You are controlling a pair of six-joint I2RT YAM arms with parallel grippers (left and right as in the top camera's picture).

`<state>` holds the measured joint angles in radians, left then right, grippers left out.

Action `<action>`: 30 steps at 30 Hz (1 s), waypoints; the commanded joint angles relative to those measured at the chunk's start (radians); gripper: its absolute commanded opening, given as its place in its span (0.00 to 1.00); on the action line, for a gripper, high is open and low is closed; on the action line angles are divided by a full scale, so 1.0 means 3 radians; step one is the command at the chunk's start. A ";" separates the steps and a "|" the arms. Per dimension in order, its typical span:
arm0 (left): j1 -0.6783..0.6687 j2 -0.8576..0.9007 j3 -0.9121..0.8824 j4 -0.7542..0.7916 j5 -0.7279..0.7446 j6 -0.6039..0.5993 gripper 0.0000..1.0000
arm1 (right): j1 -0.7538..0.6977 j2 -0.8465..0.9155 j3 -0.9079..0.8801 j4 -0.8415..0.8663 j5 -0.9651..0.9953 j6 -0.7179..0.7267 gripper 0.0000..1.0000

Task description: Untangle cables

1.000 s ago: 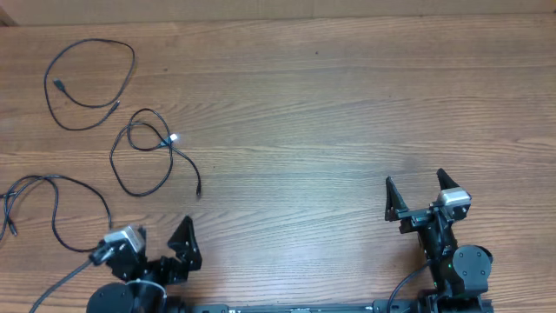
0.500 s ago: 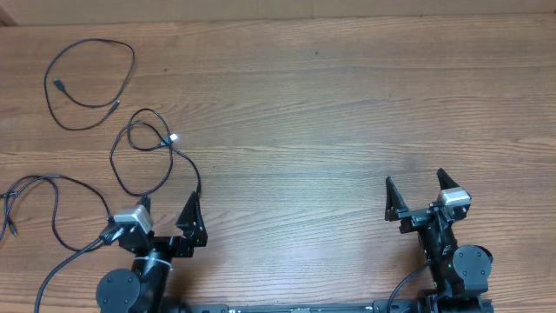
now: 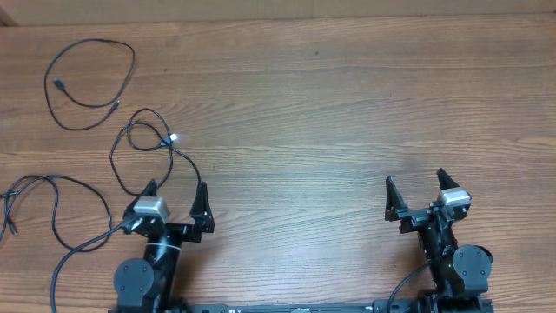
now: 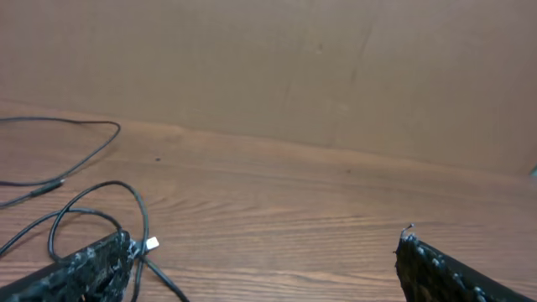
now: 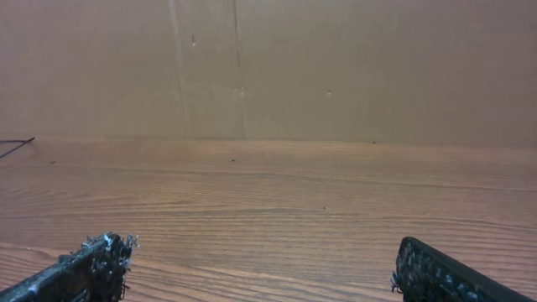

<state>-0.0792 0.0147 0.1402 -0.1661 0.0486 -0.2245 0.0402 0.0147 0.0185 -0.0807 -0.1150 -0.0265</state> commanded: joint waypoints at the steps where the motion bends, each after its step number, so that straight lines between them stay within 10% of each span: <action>1: -0.0020 -0.0039 -0.0291 0.0259 -0.0098 0.0135 0.99 | 0.0013 -0.0039 -0.0034 0.0014 0.0031 -0.0028 1.00; 30: 0.0159 -0.0041 -0.0451 0.0290 0.0062 0.0837 1.00 | 0.0013 -0.0039 -0.0034 0.0015 0.0031 -0.0027 1.00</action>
<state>-0.0364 0.0147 0.0097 -0.0750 0.0456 0.0040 0.0399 0.0147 0.0185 -0.0799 -0.1154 -0.0269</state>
